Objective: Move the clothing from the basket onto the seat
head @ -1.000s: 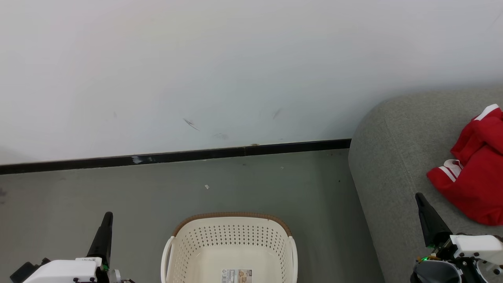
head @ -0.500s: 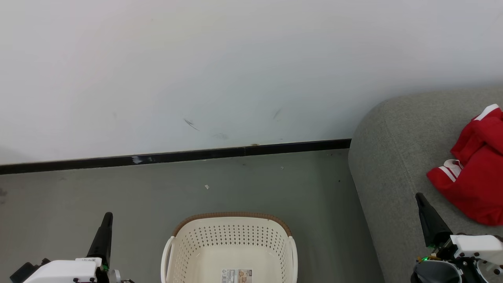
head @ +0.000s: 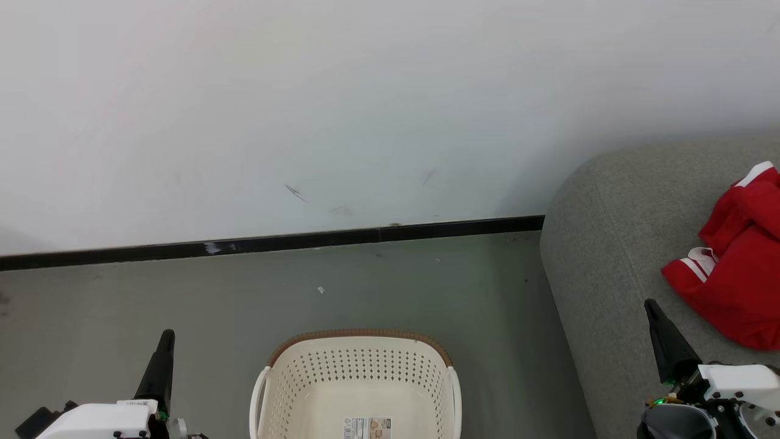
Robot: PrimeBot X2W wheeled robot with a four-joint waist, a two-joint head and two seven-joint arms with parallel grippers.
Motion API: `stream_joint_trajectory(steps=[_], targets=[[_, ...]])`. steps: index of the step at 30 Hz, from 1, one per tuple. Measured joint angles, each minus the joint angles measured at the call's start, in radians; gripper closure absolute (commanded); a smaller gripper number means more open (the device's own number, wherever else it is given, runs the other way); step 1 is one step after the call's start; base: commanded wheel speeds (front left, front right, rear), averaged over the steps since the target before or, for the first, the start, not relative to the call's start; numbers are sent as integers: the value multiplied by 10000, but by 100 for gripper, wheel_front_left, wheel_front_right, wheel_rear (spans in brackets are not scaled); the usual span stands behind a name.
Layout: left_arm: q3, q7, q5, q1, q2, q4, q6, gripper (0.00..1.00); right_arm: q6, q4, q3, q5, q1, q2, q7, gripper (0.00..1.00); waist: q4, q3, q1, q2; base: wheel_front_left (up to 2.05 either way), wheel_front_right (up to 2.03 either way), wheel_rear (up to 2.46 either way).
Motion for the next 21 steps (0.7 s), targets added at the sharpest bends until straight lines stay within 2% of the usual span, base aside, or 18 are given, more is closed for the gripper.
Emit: stream_joint_trajectory(steps=[21], targets=[[4, 31, 0, -2, -2, 17, 0, 100, 2, 2, 2, 2, -1, -2, 0, 100, 0, 0, 0, 0, 0, 0, 0]])
